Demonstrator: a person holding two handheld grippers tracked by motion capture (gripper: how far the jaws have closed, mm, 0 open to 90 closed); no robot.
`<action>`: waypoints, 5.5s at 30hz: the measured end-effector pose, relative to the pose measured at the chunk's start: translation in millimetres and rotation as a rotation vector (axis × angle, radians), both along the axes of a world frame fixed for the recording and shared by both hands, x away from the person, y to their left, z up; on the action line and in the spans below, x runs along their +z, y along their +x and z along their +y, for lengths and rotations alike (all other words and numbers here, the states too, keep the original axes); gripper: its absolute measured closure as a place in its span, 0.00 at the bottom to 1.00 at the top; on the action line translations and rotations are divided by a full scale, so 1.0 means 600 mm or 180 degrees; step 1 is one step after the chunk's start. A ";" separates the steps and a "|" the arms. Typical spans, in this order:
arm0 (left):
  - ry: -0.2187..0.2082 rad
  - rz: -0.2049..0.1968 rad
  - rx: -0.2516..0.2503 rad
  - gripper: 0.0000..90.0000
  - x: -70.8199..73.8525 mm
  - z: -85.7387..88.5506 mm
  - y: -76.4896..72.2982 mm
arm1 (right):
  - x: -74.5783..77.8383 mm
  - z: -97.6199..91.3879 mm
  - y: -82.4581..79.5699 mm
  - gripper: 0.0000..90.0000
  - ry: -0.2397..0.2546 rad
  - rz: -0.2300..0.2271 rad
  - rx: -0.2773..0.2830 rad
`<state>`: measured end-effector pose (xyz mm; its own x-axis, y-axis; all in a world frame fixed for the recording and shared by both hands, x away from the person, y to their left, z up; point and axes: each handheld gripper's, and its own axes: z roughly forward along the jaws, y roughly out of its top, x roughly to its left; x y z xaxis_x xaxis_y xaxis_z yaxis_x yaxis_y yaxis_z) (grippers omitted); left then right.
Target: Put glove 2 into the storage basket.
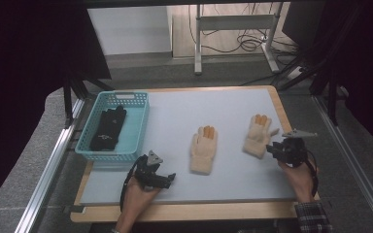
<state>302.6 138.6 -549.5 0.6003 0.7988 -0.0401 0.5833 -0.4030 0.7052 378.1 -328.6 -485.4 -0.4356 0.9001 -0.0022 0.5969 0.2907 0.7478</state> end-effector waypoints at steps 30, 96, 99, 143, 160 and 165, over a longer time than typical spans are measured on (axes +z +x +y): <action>0.0001 -0.0003 0.0001 0.07 0.000 0.000 0.000 | 0.040 0.051 0.044 0.95 -0.0188 -0.0120 -0.0038; 0.0004 -0.0002 0.0000 0.08 0.000 0.000 0.000 | 0.037 0.158 0.038 0.65 0.0312 -0.0006 0.0834; -0.0006 -0.0010 0.0006 0.08 0.000 0.000 0.000 | 0.056 0.183 0.018 0.65 0.0400 -0.0015 0.0875; -0.0005 -0.0014 0.0006 0.08 0.000 0.000 -0.001 | -0.014 0.249 0.002 0.86 0.0369 0.0249 0.0785; -0.0003 -0.0018 0.0006 0.08 0.000 0.000 -0.001 | -0.074 0.284 -0.013 0.98 0.0245 0.0379 0.1155; -0.0003 -0.0018 0.0007 0.08 0.000 0.000 -0.001 | -0.077 0.309 -0.015 0.98 0.0264 0.0378 0.1245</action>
